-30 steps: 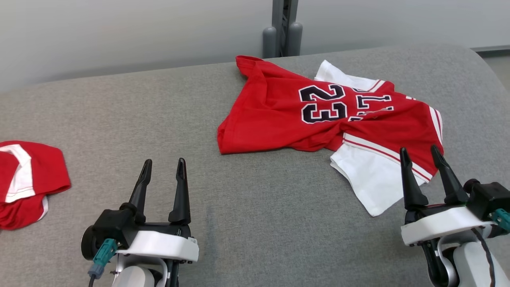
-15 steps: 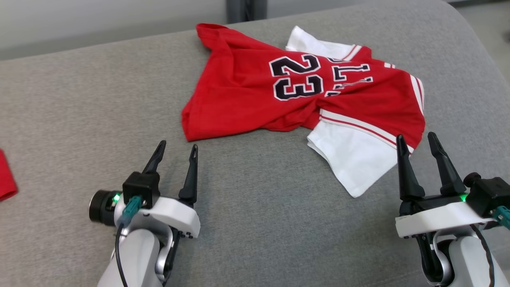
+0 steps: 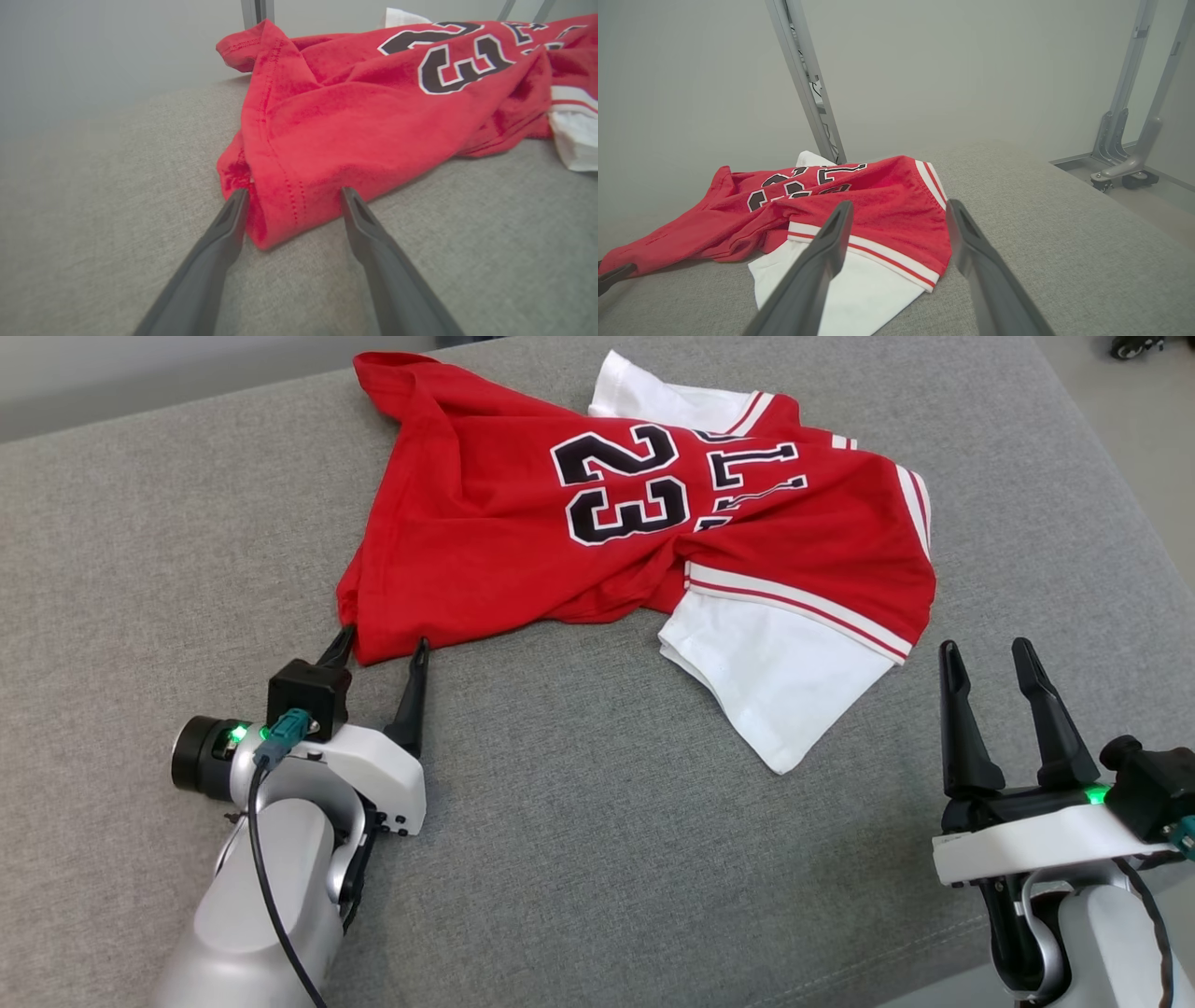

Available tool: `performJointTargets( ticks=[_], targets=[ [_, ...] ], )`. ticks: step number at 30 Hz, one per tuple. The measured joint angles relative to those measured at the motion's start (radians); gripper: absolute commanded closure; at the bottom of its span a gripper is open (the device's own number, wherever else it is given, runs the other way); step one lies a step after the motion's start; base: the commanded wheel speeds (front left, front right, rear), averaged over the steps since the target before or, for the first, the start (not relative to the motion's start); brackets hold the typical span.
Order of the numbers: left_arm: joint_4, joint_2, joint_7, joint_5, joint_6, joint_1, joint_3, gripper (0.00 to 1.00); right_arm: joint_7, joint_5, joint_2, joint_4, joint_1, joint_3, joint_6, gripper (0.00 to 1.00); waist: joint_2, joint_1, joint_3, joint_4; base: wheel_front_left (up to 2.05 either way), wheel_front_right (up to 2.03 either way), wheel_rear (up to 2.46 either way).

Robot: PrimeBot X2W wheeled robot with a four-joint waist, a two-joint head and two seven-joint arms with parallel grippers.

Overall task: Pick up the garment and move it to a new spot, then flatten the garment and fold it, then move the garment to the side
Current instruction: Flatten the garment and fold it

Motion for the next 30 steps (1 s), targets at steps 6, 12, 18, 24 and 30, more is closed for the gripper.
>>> performJointTargets(
  ticks=[6,12,18,24,30],
  targets=[
    [0.037,-0.007,-0.007,-0.014,-0.049,-0.031,-0.02,1.0,0.0,0.003,0.0,-0.003,0.0,-0.005,0.0,0.0,-0.0001,0.0,-0.004,0.011,0.0,0.0,0.0],
    [-0.004,-0.014,-0.019,-0.013,-0.063,0.0,-0.034,1.0,0.0,-0.009,0.001,0.009,0.001,-0.005,0.0,0.0,0.0,0.0,-0.038,0.046,0.0,0.0,0.0],
    [-0.164,-0.014,-0.021,-0.015,-0.066,0.117,-0.015,1.0,0.0,-0.03,0.002,0.025,0.011,-0.011,0.0,0.0,0.0,0.0,-0.099,0.1,0.0,0.0,0.0],
    [-0.321,-0.005,-0.02,-0.019,-0.064,0.258,0.003,1.0,0.0,-0.055,0.001,0.048,0.026,-0.023,0.0,0.0,0.0,0.0,-0.166,0.171,0.0,0.0,0.0],
    [-0.457,0.015,-0.021,-0.02,-0.068,0.35,-0.002,1.0,-0.002,-0.064,0.002,0.056,0.03,-0.013,0.0,0.0,0.0,0.0,-0.207,0.24,0.0,0.0,0.0]
  ],
)
